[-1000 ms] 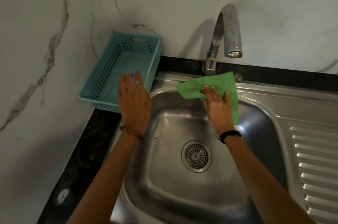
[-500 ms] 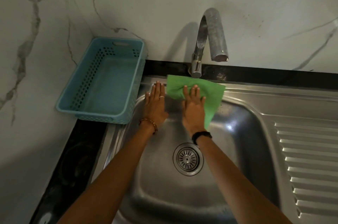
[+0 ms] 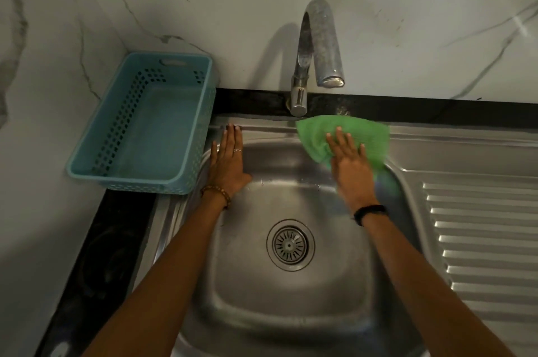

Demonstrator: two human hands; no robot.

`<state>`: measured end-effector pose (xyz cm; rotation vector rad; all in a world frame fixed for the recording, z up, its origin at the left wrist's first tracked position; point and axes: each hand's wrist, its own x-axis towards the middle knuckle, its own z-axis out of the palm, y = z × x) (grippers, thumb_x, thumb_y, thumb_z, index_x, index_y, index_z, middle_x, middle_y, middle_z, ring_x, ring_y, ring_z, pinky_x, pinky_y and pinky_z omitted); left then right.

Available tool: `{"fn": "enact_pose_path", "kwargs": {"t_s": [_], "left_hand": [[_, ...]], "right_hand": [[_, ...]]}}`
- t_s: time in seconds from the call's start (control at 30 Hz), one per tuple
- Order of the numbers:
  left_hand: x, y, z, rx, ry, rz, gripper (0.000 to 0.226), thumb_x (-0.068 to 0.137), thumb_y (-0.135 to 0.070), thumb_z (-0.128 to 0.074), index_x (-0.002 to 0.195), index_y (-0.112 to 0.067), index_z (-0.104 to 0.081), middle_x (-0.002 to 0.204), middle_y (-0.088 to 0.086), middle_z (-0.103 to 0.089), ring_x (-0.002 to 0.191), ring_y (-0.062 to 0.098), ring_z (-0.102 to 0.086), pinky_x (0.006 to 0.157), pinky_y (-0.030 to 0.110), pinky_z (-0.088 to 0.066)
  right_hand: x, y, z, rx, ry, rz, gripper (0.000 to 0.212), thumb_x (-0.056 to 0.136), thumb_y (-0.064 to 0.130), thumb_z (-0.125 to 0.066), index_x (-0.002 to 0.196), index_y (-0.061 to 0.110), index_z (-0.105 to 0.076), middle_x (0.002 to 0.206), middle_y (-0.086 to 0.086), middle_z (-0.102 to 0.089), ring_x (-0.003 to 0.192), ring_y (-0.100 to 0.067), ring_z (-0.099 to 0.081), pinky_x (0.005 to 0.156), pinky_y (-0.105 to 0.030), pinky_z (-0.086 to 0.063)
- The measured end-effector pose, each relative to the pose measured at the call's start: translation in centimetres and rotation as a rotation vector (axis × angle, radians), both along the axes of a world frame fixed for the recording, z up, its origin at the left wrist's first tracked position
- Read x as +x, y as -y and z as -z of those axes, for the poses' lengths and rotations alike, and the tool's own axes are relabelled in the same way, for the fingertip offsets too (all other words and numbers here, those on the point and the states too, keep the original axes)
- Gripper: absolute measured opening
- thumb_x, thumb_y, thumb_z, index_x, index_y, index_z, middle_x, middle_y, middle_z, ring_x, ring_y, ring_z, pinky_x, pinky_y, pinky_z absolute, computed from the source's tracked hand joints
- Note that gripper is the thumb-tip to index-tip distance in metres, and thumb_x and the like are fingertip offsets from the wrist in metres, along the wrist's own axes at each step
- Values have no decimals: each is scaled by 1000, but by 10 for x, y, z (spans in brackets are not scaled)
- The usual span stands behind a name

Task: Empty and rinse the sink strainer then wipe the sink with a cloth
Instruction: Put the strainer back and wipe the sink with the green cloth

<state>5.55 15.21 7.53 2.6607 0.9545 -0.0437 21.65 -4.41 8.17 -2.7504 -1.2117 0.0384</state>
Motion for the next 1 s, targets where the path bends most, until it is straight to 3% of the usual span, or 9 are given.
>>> {"fn": "enact_pose_path", "kwargs": {"t_s": [0.17, 0.27, 0.37, 0.63, 0.77, 0.87, 1.0], "left_hand": [[0, 2, -2, 14, -6, -4, 109, 73, -20, -70, 145, -8, 12, 156, 13, 14, 144, 24, 12, 115, 39, 8], [0, 2, -2, 13, -7, -1, 109, 73, -21, -70, 145, -8, 11, 156, 13, 15, 144, 24, 13, 116, 41, 7], [0, 3, -2, 15, -6, 6, 108, 74, -21, -69, 145, -8, 12, 156, 13, 15, 144, 24, 13, 116, 41, 7], [2, 0, -1, 18, -73, -5, 111, 73, -23, -71, 145, -10, 13, 156, 12, 15, 144, 25, 12, 116, 45, 4], [7, 9, -3, 24, -139, -60, 107, 75, -26, -70, 146, -9, 9, 156, 15, 13, 144, 33, 10, 114, 53, 2], [16, 32, -8, 106, -122, -35, 98, 77, -24, -66, 146, -7, 1, 156, 17, 8, 143, 37, 9, 114, 53, 3], [54, 86, -23, 102, -69, 70, 88, 84, -26, -58, 146, -8, 1, 156, 15, 8, 144, 34, 11, 115, 49, 7]], "right_hand": [[41, 63, -28, 122, -170, 380, 44, 99, 12, -34, 141, 0, -32, 149, -25, -30, 136, -41, -31, 112, -53, -22], [38, 46, -34, 91, -211, 457, 44, 100, 15, -31, 141, -1, -30, 149, -28, -27, 135, -41, -30, 110, -55, -23], [23, 23, -28, 19, -172, 404, 48, 101, 18, -26, 146, 4, -22, 153, -24, -20, 142, -34, -19, 112, -55, -15], [-35, -38, -17, -39, -148, 121, 52, 101, 18, -24, 149, 9, -7, 155, -27, -6, 145, -36, -6, 116, -51, -9], [-48, -55, -14, 18, -152, -107, 56, 97, 8, -35, 148, 12, -13, 157, -17, -11, 146, -30, -8, 118, -48, -6], [-28, -34, -16, 18, -124, -104, 66, 91, -4, -43, 148, 12, -14, 158, -9, -13, 146, -26, -10, 119, -48, -8], [19, 29, -27, 9, -106, 3, 61, 91, -1, -41, 147, 10, -21, 155, -10, -24, 142, -26, -24, 118, -45, -17]]}}
